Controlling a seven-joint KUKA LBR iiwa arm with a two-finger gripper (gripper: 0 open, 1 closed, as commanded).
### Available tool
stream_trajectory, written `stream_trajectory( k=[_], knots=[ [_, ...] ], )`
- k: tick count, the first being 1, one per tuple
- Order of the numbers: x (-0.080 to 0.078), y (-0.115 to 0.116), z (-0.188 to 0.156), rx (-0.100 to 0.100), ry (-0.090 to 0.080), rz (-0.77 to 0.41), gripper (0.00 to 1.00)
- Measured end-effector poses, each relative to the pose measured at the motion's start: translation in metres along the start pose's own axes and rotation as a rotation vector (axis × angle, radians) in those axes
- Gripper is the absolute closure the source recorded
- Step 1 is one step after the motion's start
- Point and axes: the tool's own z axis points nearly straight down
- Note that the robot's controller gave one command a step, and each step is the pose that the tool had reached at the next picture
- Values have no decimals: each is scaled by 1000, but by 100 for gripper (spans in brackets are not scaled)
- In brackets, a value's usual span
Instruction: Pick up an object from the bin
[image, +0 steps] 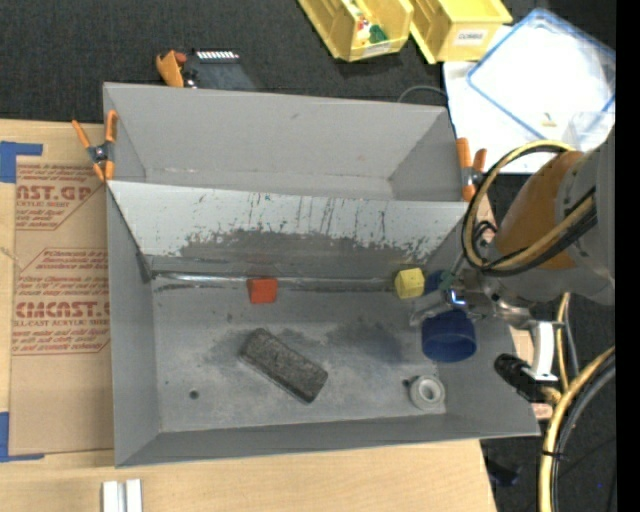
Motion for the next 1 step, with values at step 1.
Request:
stream_trajectory(
  k=[1],
  knots=[
    [0, 0, -10, 2, 0, 0, 100]
  ],
)
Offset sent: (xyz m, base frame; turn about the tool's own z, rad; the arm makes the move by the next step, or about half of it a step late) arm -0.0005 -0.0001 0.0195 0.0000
